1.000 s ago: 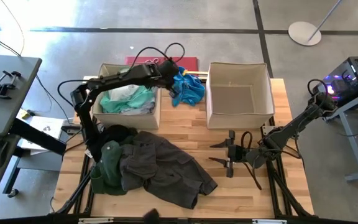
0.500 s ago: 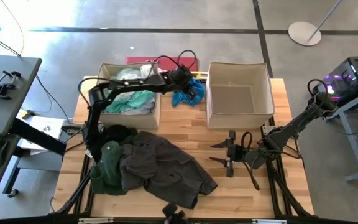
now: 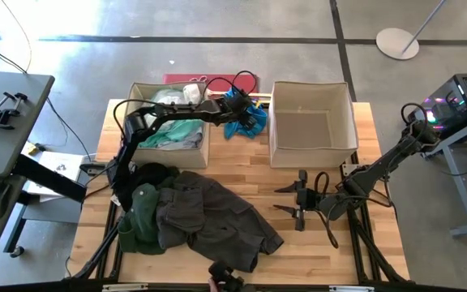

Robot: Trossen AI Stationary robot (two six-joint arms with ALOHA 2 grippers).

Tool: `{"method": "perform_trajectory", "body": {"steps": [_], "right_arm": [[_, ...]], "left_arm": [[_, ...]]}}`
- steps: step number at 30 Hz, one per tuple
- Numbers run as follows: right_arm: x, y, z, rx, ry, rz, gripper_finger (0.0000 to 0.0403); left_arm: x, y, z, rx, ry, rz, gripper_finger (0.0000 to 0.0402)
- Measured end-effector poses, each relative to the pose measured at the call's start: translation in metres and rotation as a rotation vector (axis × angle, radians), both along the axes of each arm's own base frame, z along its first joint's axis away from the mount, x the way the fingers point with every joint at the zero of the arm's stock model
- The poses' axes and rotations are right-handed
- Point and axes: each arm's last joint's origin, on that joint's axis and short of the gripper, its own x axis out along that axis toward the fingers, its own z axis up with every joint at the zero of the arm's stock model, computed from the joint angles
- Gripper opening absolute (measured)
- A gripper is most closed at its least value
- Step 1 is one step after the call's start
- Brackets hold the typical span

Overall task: Sort clothes
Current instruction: Put the blue shorts into the left laundry organizer

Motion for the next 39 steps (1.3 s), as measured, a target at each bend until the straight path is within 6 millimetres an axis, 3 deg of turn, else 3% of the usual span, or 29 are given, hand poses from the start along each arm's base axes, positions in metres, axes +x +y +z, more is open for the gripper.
{"method": "perform_trajectory", "body": {"steps": [7,11,18,22,25,33,39], "right_arm": [[0.000,0.000,0.000,0.001,0.000,0.000,0.0201],[0.000,0.000,0.000,0.006,-0.001,-0.002,0.0201],[-0.001,0.000,-0.001,0.027,0.008,-0.013,0.0201],[-0.001,-0.001,-0.003,0.034,0.013,-0.019,0.0201],[-0.001,-0.001,-0.003,0.035,0.013,-0.018,0.0201],[-0.001,-0.001,-0.003,0.035,0.013,-0.018,0.0201],[-0.001,-0.001,-0.003,0.032,0.016,-0.018,0.0201]], "left_arm": [[0.007,-0.001,0.003,-0.038,-0.074,-0.122,0.0233],[0.013,0.002,-0.010,-0.061,-0.113,-0.170,0.0232],[0.018,0.001,-0.040,-0.040,-0.036,-0.185,0.0226],[0.022,-0.001,-0.029,-0.042,-0.086,-0.226,0.0186],[0.019,-0.002,-0.036,-0.059,-0.029,-0.263,0.0143],[0.018,-0.002,-0.035,-0.032,0.018,-0.335,0.0121],[0.019,-0.002,0.000,-0.090,0.085,-0.322,0.0098]]}}
